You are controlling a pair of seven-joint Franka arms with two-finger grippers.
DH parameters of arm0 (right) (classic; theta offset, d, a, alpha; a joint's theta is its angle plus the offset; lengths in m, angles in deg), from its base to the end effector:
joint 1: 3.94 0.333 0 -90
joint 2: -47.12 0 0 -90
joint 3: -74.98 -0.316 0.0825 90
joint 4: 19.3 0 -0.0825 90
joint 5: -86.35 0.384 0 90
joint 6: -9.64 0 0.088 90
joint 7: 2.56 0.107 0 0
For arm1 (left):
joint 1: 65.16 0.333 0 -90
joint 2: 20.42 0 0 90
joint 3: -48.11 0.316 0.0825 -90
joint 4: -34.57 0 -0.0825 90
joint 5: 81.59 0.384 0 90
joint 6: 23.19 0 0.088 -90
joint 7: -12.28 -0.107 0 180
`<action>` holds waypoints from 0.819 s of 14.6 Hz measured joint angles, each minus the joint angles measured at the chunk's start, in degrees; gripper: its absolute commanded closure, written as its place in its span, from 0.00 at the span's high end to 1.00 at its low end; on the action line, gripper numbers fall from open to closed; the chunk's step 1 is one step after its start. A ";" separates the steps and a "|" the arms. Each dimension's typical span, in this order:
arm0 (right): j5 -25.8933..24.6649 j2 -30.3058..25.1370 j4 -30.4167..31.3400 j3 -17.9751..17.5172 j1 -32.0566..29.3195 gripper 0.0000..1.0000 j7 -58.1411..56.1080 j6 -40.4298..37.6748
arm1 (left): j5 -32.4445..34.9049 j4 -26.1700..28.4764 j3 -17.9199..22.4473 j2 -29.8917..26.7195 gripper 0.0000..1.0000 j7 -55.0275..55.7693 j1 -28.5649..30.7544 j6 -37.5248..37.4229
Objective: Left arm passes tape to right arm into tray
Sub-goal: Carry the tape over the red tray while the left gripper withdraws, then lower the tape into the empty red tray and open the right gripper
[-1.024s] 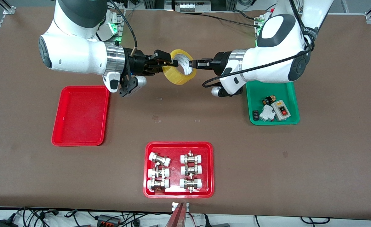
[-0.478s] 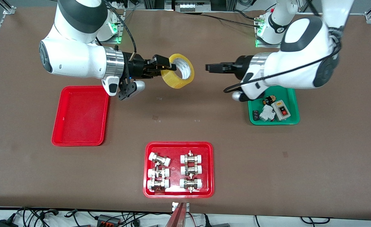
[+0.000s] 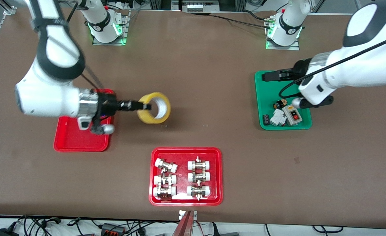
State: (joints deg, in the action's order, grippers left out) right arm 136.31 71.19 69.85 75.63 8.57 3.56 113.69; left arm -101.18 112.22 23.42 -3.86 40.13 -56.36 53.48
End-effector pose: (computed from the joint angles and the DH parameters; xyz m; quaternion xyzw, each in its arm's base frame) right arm 0.6435 0.2007 0.4194 -0.9102 0.0892 0.1336 0.3818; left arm 0.5806 -0.1702 0.5637 0.9605 0.0843 -0.2103 0.1616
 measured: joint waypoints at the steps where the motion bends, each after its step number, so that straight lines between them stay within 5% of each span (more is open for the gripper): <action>1: -0.95 1.25 0.11 0.11 -2.72 0.27 -0.03 -0.67 | 0.98 -0.45 0.04 -0.26 1.00 -1.53 0.69 -0.97; 4: -2.93 5.24 0.21 0.38 -13.14 0.27 -3.64 -6.34 | 6.38 -1.51 1.17 -1.39 1.00 -7.80 2.14 -4.37; 8: -6.14 11.27 0.28 0.43 -26.30 0.27 -19.01 -12.07 | 9.01 -1.22 11.39 -6.65 1.00 -20.38 -1.16 -5.50; 12: -7.51 16.43 0.33 0.37 -31.15 0.27 -30.52 -13.66 | 13.08 3.93 17.13 -11.79 1.00 -30.02 -3.23 -3.86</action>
State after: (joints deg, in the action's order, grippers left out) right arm 128.80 87.62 70.18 76.00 -22.58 -26.96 100.03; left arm -88.10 116.15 40.55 -15.65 10.11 -59.59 49.62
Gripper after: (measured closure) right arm 0.454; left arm 0.000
